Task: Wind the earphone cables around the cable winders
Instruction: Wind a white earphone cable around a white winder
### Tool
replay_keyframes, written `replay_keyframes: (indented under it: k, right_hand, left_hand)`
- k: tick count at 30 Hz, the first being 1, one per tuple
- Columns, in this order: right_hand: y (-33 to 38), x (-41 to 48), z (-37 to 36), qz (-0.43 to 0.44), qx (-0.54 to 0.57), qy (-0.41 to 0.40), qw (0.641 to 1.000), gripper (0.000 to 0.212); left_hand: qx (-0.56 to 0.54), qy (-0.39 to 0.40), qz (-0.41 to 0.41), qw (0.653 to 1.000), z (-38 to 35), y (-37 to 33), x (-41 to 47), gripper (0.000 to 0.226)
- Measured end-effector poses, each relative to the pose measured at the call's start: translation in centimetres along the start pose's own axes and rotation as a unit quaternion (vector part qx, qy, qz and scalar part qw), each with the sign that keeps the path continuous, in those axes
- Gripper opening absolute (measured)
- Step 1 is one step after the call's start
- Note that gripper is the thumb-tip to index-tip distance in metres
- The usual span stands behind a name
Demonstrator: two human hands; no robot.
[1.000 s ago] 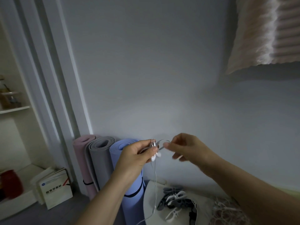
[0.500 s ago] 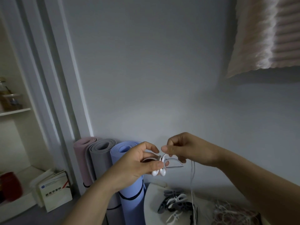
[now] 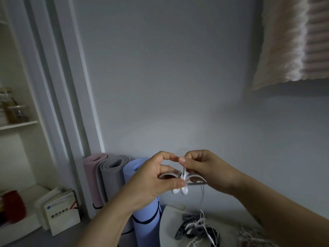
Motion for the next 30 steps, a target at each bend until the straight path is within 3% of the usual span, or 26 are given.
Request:
replay_keyframes:
  k: [8, 12, 16, 20, 23, 25, 30]
  right_hand:
    - [1.2, 0.6, 0.1, 0.043, -0.113, -0.022, 0.992, 0.051]
    - [1.7, 0.7, 0.3, 0.046, -0.183, -0.054, 0.981, 0.038]
    - [2.0, 0.8, 0.4, 0.01, -0.212, -0.064, 0.975, 0.042]
    - [1.7, 0.6, -0.1, -0.073, -0.118, 0.028, 0.99, 0.06]
    - [0.5, 1.1, -1.1, -0.091, 0.018, 0.065, 0.994, 0.05]
    - [-0.1, 1.1, -1.3, -0.081, 0.056, 0.041, 0.994, 0.024]
    - [-0.9, 0.4, -1.5, -0.025, 0.042, -0.04, 0.998, 0.018]
  left_hand:
    - [0.041, -0.006, 0.0, 0.999, -0.3, 0.3, 0.0, 0.056]
    - [0.043, -0.038, -0.004, 0.998, -0.2, 0.7, -0.1, 0.065]
    - [0.04, -0.084, -0.01, 0.996, -0.1, 0.9, -0.4, 0.062]
    - [0.013, -0.101, -0.026, 0.994, -0.3, 0.3, -0.6, 0.064]
    - [-0.016, -0.127, -0.052, 0.99, -0.2, -0.1, -0.6, 0.053]
    - [-0.021, -0.143, -0.056, 0.988, -0.1, -0.1, -0.7, 0.045]
    - [-0.063, -0.186, -0.027, 0.98, 0.6, 0.9, -0.8, 0.04]
Point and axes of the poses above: each hand's wrist, its own x-axis towards the middle knuckle, its own z-axis out of the back of the hand, y = z × x, the point moved 2 cm from there along x, towards the middle knuckle, and after that the axes turned 11 degrees about -z, right-handed, at the moved point
